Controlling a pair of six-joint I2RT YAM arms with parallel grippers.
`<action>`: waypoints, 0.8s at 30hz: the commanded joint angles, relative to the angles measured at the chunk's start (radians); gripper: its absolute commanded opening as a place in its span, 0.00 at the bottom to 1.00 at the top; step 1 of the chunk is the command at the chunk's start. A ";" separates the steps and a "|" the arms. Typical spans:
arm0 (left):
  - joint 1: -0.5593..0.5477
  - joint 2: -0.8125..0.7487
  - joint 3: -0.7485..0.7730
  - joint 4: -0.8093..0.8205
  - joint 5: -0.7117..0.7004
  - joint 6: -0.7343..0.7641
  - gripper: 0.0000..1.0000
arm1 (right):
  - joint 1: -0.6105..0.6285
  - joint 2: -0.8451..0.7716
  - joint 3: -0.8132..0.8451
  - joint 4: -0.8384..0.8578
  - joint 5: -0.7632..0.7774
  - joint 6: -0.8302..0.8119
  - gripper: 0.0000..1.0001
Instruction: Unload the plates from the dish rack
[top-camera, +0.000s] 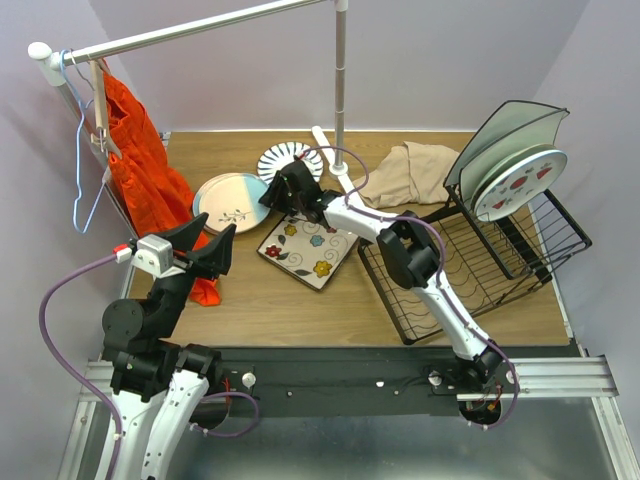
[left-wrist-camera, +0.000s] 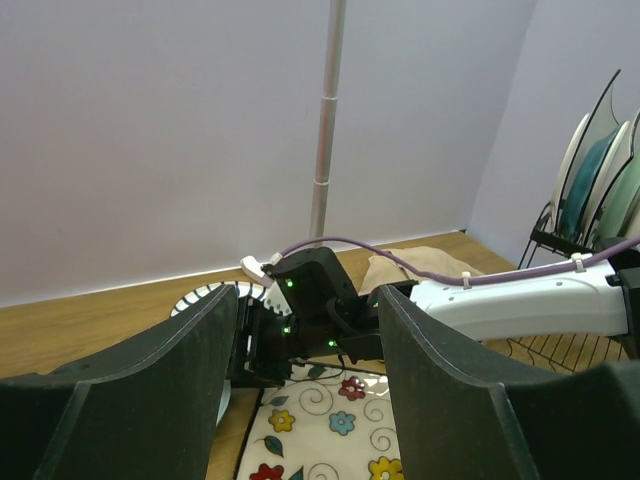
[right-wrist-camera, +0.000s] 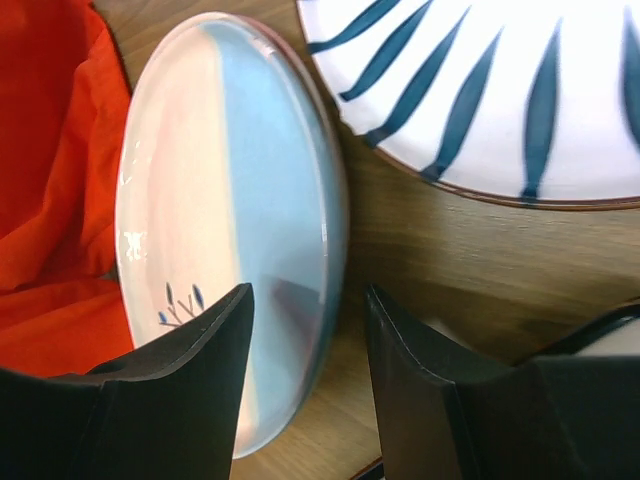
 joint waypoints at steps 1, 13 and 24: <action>-0.002 -0.014 -0.004 0.003 -0.007 -0.001 0.67 | -0.002 -0.063 0.012 -0.054 0.093 -0.038 0.56; -0.002 -0.008 -0.004 0.003 -0.004 -0.001 0.67 | -0.002 -0.063 0.018 -0.054 0.076 -0.048 0.42; -0.002 -0.008 -0.005 0.005 -0.002 -0.001 0.67 | 0.000 -0.019 0.092 -0.054 0.047 -0.031 0.20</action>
